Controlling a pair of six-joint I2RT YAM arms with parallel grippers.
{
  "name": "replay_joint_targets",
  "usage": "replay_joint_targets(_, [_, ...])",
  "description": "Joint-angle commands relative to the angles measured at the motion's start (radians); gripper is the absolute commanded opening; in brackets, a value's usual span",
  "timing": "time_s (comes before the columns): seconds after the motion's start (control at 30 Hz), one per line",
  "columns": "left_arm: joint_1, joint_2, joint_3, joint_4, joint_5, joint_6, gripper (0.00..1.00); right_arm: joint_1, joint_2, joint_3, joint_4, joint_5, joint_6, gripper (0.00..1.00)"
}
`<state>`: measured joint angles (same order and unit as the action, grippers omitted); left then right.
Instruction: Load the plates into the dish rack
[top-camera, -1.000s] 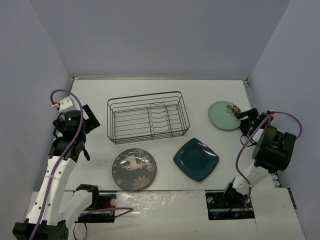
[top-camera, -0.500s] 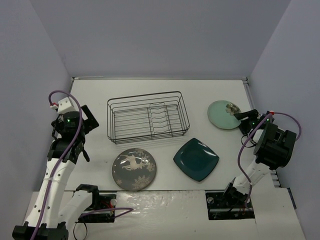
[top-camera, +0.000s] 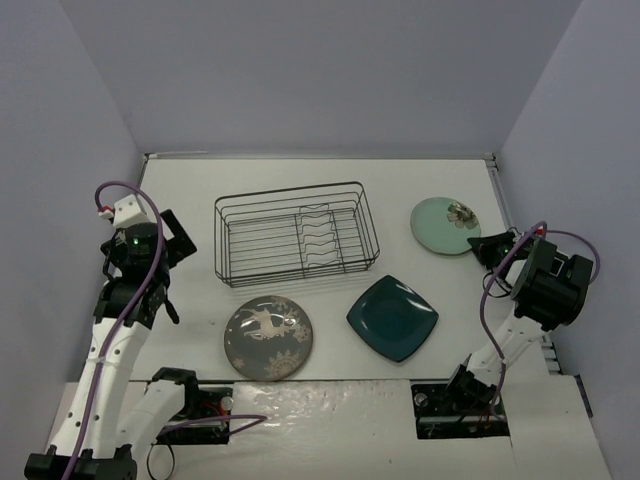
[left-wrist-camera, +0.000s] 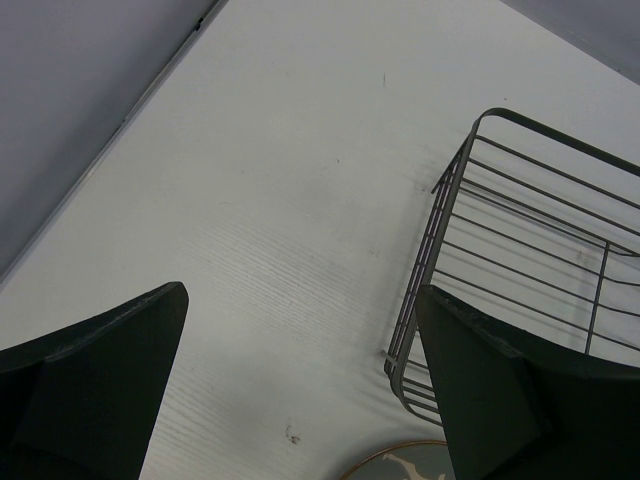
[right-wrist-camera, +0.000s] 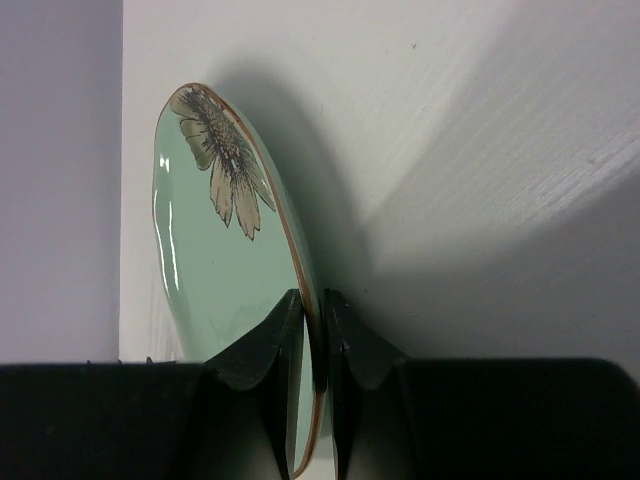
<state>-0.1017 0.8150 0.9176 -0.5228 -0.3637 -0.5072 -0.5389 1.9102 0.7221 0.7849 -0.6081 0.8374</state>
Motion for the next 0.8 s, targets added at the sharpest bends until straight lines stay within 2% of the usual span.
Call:
replay_joint_targets(0.0, [0.002,-0.011,0.02,0.026,-0.015,-0.005,0.97,-0.001,0.044,-0.044,-0.204,0.035,-0.015,0.02])
replay_joint_targets(0.2, [0.003,-0.011,0.018,0.03,-0.014,-0.006,0.97,0.021,-0.096,-0.044,-0.19,0.043,-0.076,0.0])
replay_joint_targets(0.33, [0.003,-0.005,0.019,0.034,-0.007,-0.007,0.97,0.175,-0.276,0.041,-0.338,0.293,-0.207,0.0])
replay_joint_targets(0.43, [0.003,-0.001,0.025,0.021,-0.018,-0.009,0.97,0.341,-0.415,0.173,-0.477,0.632,-0.262,0.0])
replay_joint_targets(0.47, [0.003,-0.001,0.027,0.017,-0.023,-0.011,0.97,0.379,-0.452,0.204,-0.492,0.695,-0.264,0.0])
replay_joint_targets(0.63, [0.002,-0.005,0.026,0.017,-0.03,-0.014,0.97,0.441,-0.512,0.299,-0.498,0.728,-0.277,0.0])
replay_joint_targets(0.77, [0.003,-0.004,0.027,0.014,-0.04,-0.013,0.97,0.547,-0.505,0.474,-0.591,0.881,-0.397,0.0])
